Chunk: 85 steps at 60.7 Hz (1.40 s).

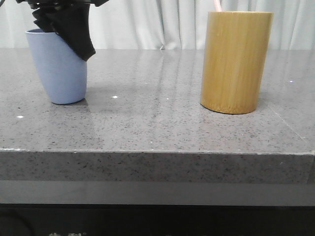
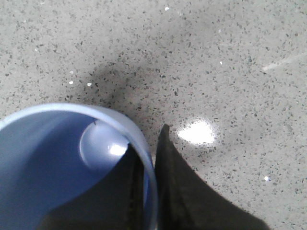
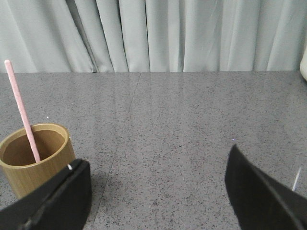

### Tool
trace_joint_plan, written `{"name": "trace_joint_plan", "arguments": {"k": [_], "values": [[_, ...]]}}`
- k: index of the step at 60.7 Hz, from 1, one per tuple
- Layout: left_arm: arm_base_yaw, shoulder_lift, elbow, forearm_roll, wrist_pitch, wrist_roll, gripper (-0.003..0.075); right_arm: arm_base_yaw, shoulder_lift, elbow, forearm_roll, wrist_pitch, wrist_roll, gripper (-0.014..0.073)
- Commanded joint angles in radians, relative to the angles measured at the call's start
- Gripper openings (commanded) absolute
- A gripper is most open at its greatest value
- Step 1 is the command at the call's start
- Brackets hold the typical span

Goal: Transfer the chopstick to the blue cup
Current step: 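Reach down with the left gripper and grasp the light-blue cup rim, then carry the blue cup toward the bamboo cup, set it down, release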

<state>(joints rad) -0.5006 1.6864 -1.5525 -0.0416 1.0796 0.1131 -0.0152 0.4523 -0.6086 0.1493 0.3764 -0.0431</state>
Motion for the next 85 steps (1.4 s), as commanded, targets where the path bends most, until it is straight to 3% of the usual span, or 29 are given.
{"name": "trace_joint_plan", "arguments": {"k": [1,19,34,50,55,71,85], "values": [[-0.021,-0.044,-0.065,-0.009,-0.001,-0.002,-0.0019,0.0,0.01,-0.036,0.002,-0.074,-0.007,0.0586],[-0.134,0.02,-0.255,-0.022,0.185,-0.002,-0.0019,0.0,0.01,-0.036,0.002,-0.073,-0.007,0.0586],[-0.217,0.087,-0.319,-0.042,0.187,-0.002,-0.0019,0.0,0.01,-0.036,0.002,-0.073,-0.007,0.0586],[-0.24,0.128,-0.323,-0.053,0.189,-0.002,-0.001,0.0,0.01,-0.036,0.002,-0.073,-0.007,0.0586],[-0.24,0.128,-0.323,-0.053,0.189,-0.002,0.0032,0.0,0.01,-0.036,0.002,-0.073,-0.007,0.0586],[-0.24,0.128,-0.344,-0.053,0.173,-0.002,0.0349,0.0,0.01,-0.036,0.002,-0.073,-0.007,0.0586],[-0.24,0.032,-0.421,-0.053,0.19,-0.002,0.0358,0.0,0.01,-0.036,0.002,-0.073,-0.007,0.0586]]}}
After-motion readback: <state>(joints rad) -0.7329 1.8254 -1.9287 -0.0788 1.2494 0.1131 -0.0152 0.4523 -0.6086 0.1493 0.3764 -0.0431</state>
